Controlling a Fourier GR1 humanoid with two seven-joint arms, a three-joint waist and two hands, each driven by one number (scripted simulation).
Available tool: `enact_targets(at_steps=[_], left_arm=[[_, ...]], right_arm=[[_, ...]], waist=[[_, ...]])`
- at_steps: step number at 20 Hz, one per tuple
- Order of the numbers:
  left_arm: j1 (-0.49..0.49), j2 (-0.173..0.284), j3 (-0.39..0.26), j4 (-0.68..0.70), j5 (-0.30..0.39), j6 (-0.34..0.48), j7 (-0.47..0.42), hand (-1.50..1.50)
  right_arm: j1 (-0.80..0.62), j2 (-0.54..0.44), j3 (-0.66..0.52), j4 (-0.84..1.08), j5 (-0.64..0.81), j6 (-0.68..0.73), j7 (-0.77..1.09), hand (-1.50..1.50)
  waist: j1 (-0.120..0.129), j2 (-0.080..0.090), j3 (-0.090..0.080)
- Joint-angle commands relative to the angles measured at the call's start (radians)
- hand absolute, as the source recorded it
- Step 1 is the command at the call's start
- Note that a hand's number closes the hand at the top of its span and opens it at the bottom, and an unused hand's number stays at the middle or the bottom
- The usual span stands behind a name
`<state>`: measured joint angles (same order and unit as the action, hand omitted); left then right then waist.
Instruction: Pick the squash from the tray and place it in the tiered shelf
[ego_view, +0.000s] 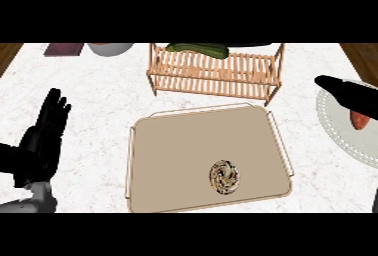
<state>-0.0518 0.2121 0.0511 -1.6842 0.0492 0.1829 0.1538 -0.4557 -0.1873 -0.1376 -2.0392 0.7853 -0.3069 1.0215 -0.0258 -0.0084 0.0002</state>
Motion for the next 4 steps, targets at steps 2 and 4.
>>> enact_targets(at_steps=[2,4], left_arm=[[-0.017,-0.021,-0.015,-0.014,-0.025,0.000,0.022,0.00],[-0.037,-0.036,-0.018,0.070,-0.037,-0.004,-0.050,0.00]], right_arm=[[0.073,-0.061,-0.075,-0.152,-0.106,0.107,0.042,-1.50],[0.189,-0.049,-0.083,-0.278,-0.152,0.132,0.043,-1.50]], waist=[[0.022,0.007,0.000],[0.016,0.007,0.000]])
